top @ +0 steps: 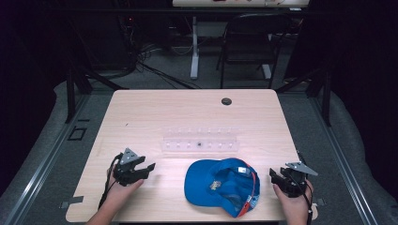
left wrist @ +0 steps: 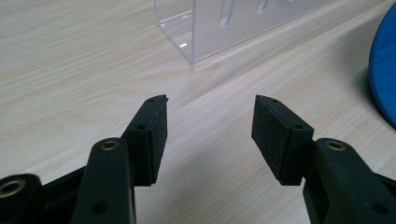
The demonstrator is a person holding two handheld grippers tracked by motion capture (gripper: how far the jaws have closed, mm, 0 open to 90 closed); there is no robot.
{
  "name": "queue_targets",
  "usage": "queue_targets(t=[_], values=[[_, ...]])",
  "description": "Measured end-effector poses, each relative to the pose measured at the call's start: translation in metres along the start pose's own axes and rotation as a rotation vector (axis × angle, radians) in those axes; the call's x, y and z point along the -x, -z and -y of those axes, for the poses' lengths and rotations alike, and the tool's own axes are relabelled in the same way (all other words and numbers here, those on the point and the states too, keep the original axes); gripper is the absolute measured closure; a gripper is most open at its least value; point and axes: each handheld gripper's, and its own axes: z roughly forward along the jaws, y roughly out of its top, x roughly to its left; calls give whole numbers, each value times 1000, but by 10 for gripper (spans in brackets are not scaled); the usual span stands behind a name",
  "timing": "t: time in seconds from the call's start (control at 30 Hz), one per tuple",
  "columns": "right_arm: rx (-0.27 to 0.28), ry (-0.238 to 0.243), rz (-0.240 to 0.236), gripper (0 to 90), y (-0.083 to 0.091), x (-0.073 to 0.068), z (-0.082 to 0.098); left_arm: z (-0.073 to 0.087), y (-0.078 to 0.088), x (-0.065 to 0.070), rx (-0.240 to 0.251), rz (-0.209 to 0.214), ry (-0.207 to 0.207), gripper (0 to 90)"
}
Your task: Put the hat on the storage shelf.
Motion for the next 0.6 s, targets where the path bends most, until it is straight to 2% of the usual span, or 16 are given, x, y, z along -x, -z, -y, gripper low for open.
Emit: queue_targets(t=[0.07,0.1,0.23,0.27,0.6], values=[[-8,-29,-14,555,1,1,0,0,0,0,-4,4,10,478],[-8,-29,-14,555,1,1,0,0,0,0,-4,4,10,482],[-21,-53,-36,573,5,2,1,1,-1,0,-30,6,8,490],[-25,-71,-48,578,7,3,1,1,-2,0,-46,15,6,490],[-53,-72,-47,545,7,4,1,1,-2,0,-46,10,18,484]])
